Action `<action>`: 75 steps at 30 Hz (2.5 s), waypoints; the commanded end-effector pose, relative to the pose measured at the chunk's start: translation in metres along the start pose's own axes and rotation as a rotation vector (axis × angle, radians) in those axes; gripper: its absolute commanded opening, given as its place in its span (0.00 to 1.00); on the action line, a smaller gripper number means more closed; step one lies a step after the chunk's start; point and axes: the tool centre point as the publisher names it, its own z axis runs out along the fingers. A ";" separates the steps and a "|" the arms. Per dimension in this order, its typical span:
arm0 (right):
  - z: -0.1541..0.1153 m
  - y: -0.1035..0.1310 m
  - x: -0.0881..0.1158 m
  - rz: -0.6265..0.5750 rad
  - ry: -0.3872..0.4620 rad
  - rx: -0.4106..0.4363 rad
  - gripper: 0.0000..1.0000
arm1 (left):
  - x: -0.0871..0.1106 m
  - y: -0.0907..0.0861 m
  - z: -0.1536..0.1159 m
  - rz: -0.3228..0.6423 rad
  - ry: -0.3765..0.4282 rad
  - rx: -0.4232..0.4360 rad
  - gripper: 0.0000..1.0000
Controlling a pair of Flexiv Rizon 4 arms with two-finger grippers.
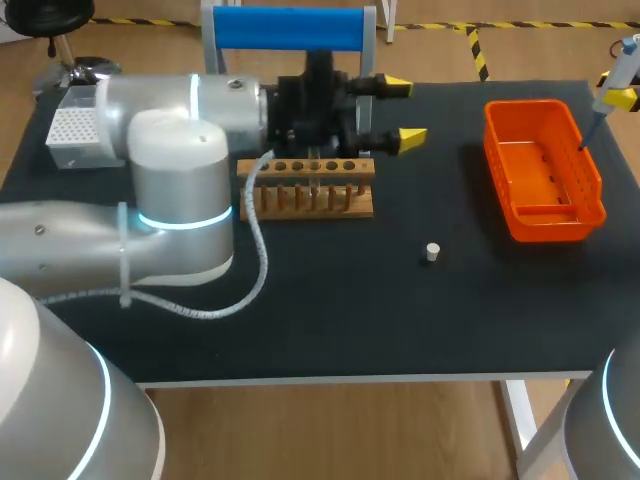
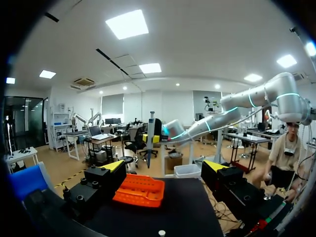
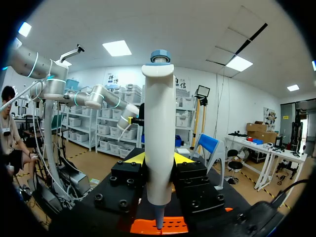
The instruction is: Invert the test tube, pick up the pipette, mount the tip to pipette, aspirate from beaker and dispense into the tube, eject the tip, return the pipette, and cap with the stopper.
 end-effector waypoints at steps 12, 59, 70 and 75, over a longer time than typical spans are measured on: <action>-0.001 0.000 -0.001 0.000 0.003 0.002 0.00 | 0.003 0.001 -0.032 0.016 -0.015 0.006 1.00; 0.143 0.001 0.012 0.001 0.158 0.022 0.00 | 0.004 0.000 -0.032 0.017 -0.022 -0.036 1.00; 0.219 -0.008 0.016 -0.003 0.174 -0.005 0.00 | 0.004 0.000 -0.032 0.017 -0.022 -0.036 1.00; 0.246 -0.012 0.022 -0.005 0.153 -0.006 0.00 | 0.004 0.000 -0.032 0.017 -0.022 -0.036 1.00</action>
